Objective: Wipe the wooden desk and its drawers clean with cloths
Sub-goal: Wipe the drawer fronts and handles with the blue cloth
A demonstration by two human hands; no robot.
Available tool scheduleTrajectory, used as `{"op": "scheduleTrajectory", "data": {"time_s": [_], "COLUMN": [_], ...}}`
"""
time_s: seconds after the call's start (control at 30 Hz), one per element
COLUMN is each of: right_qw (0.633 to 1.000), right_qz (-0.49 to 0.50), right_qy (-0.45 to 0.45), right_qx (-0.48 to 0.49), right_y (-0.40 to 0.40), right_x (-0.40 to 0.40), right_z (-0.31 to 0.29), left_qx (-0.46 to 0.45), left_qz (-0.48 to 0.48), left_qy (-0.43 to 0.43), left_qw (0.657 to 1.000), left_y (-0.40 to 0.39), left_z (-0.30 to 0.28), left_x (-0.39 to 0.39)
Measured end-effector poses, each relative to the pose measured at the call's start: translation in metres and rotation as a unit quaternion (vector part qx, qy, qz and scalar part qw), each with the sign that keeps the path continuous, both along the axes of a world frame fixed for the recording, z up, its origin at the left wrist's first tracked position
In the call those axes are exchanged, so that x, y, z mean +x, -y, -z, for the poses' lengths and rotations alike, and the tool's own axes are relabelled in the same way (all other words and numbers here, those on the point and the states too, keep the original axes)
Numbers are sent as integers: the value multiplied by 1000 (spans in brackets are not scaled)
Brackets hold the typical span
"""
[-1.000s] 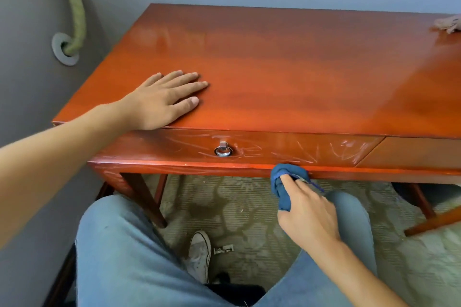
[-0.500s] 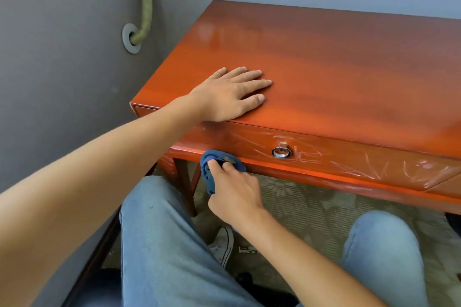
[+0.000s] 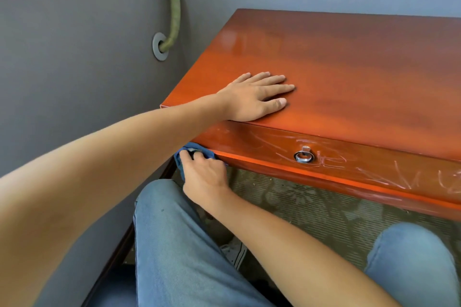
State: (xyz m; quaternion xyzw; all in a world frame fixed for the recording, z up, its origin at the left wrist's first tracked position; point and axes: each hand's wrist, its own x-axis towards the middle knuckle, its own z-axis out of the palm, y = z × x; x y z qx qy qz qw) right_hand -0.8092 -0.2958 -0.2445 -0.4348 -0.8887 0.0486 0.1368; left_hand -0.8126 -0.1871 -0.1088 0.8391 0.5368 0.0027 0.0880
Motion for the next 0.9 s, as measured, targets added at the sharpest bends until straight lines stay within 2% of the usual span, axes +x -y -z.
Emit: {"op": "scheduleTrajectory", "data": {"time_s": [0.17,0.3,0.47,0.6,0.73,0.9], "right_qw": [999,993,973,963,980,976], "right_qz": [36,113,190,194,104,106], "right_qy": [14,27,-116,-175,-113,-114], "right_qx": [5,27,53,66,126,155], "right_y": [9,18,25,14,-1,-17], "right_x": [83,163,210,181,113,20], "right_z": [15,31,48,49,51,36], "left_qx": [10,22,35,42,45,40], "left_qz": [6,12,9,5,4,10], "left_qy": [3,3,0,4,12,19], "left_qw": [1000,1000,999,999,999,999], "left_y": [-4,-6,-6,-6,-7,-8], "left_z": [4,7,10,11,10,11], "left_x": [-1,-2,-1,-1,-1,-4]}}
